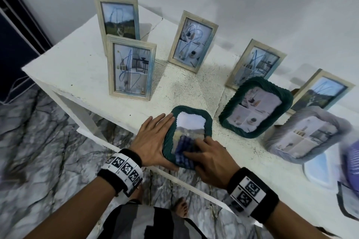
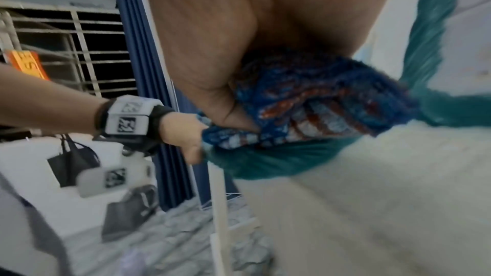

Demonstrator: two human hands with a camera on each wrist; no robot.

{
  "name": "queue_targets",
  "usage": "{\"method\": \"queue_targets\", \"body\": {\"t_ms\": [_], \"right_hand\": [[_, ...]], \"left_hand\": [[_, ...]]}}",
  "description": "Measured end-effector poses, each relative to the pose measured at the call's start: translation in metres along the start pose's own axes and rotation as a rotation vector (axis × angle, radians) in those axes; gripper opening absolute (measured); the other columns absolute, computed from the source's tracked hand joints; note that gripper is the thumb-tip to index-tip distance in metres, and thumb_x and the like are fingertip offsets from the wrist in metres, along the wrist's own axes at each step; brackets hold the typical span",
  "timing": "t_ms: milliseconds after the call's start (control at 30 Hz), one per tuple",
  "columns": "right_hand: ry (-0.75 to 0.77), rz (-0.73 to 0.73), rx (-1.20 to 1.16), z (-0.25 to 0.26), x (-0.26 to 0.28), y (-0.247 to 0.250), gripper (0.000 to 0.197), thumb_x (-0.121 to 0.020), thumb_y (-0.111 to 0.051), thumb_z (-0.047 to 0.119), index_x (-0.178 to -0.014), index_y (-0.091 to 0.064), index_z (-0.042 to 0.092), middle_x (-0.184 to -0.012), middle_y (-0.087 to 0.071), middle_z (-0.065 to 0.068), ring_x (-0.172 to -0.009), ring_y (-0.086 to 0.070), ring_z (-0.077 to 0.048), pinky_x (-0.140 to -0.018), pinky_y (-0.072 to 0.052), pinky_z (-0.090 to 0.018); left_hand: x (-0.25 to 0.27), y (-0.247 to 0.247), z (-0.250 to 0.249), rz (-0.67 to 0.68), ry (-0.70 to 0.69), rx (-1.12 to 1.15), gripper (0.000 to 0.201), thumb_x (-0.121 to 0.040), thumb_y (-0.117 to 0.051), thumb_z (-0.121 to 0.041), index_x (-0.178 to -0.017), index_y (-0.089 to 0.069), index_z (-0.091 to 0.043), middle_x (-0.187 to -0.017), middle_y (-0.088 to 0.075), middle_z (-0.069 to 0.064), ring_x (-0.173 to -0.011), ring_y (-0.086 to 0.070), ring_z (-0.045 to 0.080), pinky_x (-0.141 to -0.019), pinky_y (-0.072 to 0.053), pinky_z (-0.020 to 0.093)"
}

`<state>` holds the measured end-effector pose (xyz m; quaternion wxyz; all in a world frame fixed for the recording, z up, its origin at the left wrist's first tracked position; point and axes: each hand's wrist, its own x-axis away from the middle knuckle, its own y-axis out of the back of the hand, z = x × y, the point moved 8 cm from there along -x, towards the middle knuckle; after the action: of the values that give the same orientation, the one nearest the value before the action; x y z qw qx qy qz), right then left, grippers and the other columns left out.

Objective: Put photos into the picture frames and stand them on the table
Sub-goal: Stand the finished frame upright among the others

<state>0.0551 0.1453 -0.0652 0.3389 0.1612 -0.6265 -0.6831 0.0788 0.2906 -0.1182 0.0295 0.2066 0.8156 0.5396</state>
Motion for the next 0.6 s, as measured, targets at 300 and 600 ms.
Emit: {"method": "queue_targets", "body": {"t_ms": [300, 600], "right_hand": [[-0.319, -0.053, 0.1, -0.052, -0.025, 0.012, 0.041, -0.074, -0.047, 0.028, -0.106, -0.07, 0.019, -0.101, -0.056, -0.012, -0.083, -0.052, -0.032, -0.071, -0.051, -0.044], [-0.31, 0.038, 0.16, -0.053, -0.011, 0.011, 0.045, -0.078, -0.044, 0.037, -0.115, -0.067, 0.026, -0.105, -0.058, -0.011, -0.088, -0.054, -0.03, -0.074, -0.048, -0.042]], "left_hand": [[0.001, 0.002, -0.001, -0.021, -0.007, -0.006, 0.148, -0.045, -0.052, -0.099, -0.156, 0.006, -0.02, -0.162, 0.011, -0.01, -0.147, 0.013, 0.008, -0.116, 0.018, 0.031], [0.0, 0.001, 0.0, -0.016, -0.009, -0.006, 0.148, -0.045, -0.052, -0.099, -0.155, 0.009, -0.021, -0.161, 0.013, -0.011, -0.147, 0.014, 0.008, -0.117, 0.016, 0.032]]}}
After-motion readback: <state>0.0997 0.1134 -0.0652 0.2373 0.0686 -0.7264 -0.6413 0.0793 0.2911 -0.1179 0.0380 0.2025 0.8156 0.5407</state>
